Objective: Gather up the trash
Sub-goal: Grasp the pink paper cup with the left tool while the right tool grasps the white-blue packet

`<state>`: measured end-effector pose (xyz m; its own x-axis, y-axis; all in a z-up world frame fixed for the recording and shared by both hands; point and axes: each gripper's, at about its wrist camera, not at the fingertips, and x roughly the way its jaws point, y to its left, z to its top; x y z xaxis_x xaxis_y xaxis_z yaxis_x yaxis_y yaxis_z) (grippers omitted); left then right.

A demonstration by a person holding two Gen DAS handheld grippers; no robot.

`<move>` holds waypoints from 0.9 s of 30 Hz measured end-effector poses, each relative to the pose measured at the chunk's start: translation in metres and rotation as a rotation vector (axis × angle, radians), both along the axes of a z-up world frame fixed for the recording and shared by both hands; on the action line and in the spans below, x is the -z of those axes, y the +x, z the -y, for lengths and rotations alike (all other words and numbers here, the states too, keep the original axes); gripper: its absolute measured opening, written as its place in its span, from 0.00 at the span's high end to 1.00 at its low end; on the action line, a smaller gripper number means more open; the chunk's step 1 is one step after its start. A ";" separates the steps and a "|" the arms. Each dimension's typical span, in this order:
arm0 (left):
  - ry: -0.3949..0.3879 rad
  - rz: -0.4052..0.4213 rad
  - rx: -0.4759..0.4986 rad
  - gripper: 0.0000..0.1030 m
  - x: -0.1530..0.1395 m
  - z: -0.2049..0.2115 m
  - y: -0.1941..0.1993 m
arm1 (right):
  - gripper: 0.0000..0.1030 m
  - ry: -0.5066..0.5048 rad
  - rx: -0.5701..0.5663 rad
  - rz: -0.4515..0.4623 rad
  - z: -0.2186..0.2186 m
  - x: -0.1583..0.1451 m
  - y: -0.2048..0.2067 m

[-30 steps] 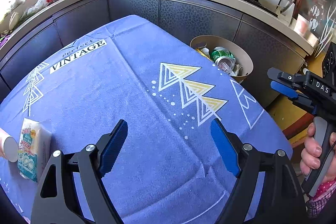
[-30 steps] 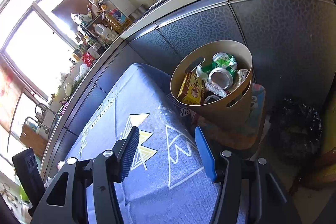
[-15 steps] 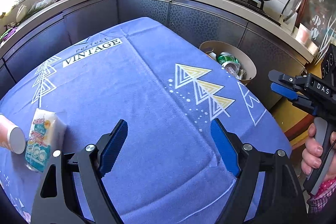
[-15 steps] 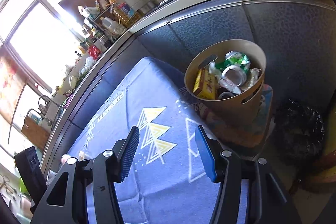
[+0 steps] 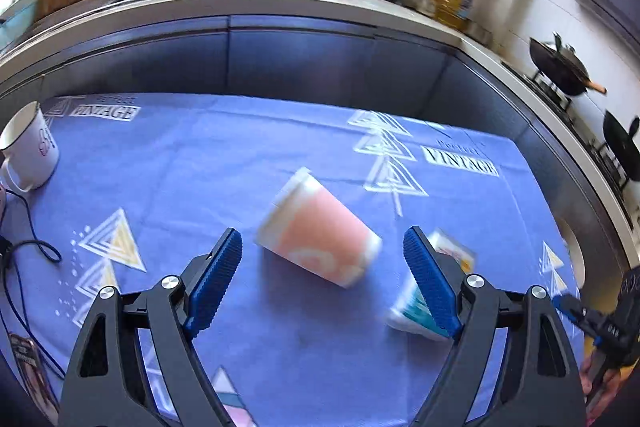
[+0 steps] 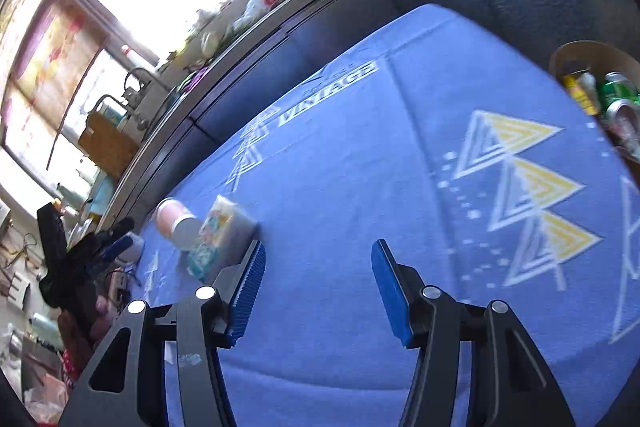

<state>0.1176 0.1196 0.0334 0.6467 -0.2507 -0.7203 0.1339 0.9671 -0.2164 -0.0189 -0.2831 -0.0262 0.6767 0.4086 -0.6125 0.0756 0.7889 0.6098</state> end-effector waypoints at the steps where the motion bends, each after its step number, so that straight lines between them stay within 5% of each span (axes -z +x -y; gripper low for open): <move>1: -0.006 -0.008 -0.009 0.18 -0.001 -0.010 0.009 | 0.45 0.021 -0.038 -0.009 -0.013 0.002 0.009; 6: -0.092 -0.111 0.119 0.18 0.026 -0.020 0.051 | 0.32 -0.009 -0.181 -0.042 -0.077 0.008 0.048; 8: -0.128 -0.174 0.136 0.29 0.042 -0.017 0.059 | 0.32 -0.010 -0.220 -0.063 -0.098 0.015 0.063; 12: -0.172 -0.192 0.193 0.41 0.053 -0.006 0.044 | 0.32 -0.050 -0.255 -0.092 -0.126 0.023 0.087; 17: -0.218 -0.195 0.243 0.43 0.053 0.011 0.015 | 0.25 -0.196 -0.285 -0.039 -0.150 0.012 0.096; 19: -0.239 -0.185 0.237 0.55 0.053 0.011 0.005 | 0.20 -0.263 -0.298 -0.021 -0.161 0.009 0.096; 21: -0.268 -0.199 0.221 0.84 0.056 0.009 -0.001 | 0.19 -0.300 -0.317 -0.015 -0.170 0.011 0.094; 27: -0.315 -0.225 0.184 0.87 0.063 0.001 -0.005 | 0.15 -0.425 -0.398 0.002 -0.204 0.026 0.089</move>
<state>0.1121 0.1189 -0.0294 0.4059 -0.5775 -0.7083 0.2134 0.8135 -0.5410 0.0701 -0.0790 -0.0519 0.5225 0.3499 -0.7775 -0.2776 0.9320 0.2330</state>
